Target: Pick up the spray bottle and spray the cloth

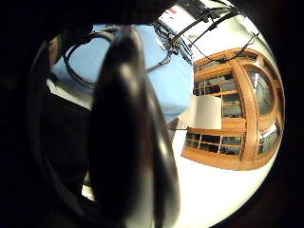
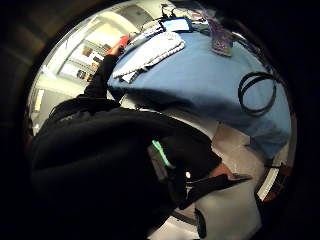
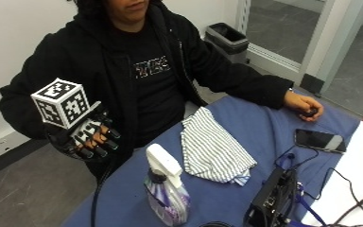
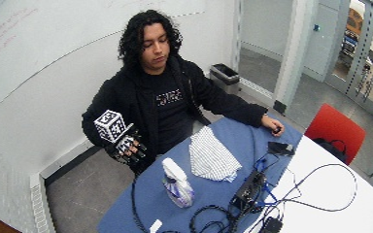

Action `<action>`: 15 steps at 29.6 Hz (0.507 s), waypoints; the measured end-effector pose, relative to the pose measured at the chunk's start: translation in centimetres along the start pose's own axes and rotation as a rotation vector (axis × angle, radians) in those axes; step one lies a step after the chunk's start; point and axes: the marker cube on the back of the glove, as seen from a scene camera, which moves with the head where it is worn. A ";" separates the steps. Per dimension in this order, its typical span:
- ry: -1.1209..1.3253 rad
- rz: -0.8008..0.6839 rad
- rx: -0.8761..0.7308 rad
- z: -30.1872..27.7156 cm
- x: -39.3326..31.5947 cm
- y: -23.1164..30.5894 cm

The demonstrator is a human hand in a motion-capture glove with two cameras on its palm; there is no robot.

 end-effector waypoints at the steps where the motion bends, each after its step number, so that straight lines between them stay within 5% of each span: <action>1: 0.002 0.000 -0.002 0.0 0.0 0.0; 15: 0.006 0.038 -0.039 0.0 0.1 0.1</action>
